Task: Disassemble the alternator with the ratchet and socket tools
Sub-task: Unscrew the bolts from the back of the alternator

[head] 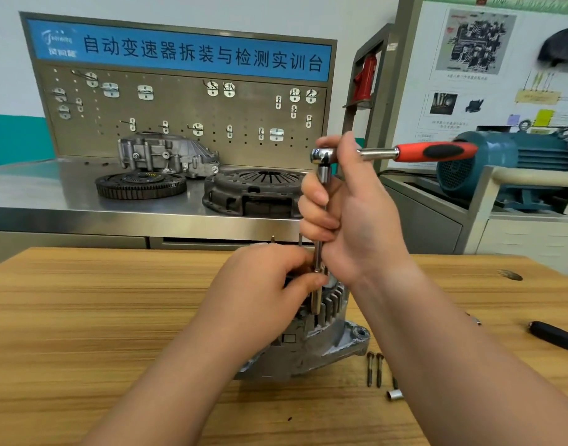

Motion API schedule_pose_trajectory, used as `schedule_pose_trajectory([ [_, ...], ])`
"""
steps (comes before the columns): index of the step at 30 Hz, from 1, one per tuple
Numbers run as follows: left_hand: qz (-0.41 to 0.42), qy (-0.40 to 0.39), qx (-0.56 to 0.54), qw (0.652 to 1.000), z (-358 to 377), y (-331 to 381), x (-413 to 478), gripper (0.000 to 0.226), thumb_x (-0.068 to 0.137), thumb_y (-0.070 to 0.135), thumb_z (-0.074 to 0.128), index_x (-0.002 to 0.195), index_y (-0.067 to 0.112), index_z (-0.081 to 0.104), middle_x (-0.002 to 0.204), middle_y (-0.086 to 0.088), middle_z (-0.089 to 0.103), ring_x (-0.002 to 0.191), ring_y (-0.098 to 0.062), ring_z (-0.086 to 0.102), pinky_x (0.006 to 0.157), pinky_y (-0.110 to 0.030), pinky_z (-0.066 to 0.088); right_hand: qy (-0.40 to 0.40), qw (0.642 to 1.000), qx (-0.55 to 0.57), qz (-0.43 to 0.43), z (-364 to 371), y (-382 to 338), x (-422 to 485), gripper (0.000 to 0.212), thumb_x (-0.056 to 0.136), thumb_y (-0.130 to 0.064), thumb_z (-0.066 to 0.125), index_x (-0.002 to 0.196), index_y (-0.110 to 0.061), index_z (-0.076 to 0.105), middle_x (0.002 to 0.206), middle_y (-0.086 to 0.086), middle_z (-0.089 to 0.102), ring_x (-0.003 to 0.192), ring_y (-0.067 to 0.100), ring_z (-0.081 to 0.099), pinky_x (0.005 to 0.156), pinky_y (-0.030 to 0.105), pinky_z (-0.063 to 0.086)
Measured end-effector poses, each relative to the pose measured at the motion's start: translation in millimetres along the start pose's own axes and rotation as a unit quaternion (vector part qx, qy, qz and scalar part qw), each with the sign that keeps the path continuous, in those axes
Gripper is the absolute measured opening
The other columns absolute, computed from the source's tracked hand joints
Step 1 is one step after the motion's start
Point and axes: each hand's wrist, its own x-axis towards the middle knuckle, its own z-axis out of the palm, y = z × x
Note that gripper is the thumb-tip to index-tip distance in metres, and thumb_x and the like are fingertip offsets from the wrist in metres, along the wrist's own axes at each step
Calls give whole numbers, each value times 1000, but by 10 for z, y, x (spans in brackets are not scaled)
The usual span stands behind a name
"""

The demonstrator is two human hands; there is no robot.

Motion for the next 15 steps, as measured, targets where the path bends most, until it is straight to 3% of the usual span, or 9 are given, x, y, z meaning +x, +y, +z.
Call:
schedule_pose_trajectory([
  [3, -9, -14, 6, 1000, -24, -9, 14, 30, 80, 45, 52, 64, 21, 58, 56, 3, 55, 55, -10, 48, 55, -33, 40, 4, 1000, 6, -13, -21, 41, -18, 24, 89, -46, 45, 90, -23, 51, 55, -3, 33, 39, 5, 19, 39, 14, 13],
  [7, -15, -22, -15, 1000, -103, -52, 13, 28, 81, 44, 56, 76, 20, 68, 62, 0, 64, 55, -10, 53, 58, -32, 46, -8, 999, 27, -24, -25, 19, -6, 25, 97, -44, 39, 90, -24, 51, 53, -4, 34, 38, 5, 20, 38, 14, 15],
  [11, -41, -58, -74, 995, -224, -121, 14, 26, 73, 53, 55, 85, 38, 72, 78, 15, 70, 73, -4, 64, 70, -32, 53, -34, 998, 39, -41, 13, 34, -17, 24, 86, -47, 44, 89, -24, 51, 53, -3, 34, 38, 5, 20, 39, 13, 15],
  [15, -48, -98, -79, 991, -213, -170, 18, 13, 78, 46, 59, 78, 39, 69, 76, 17, 68, 71, -3, 63, 68, -29, 51, -24, 998, 30, -46, 8, 101, -41, 24, 86, -46, 44, 90, -22, 50, 54, -2, 32, 38, 6, 20, 40, 14, 14],
])
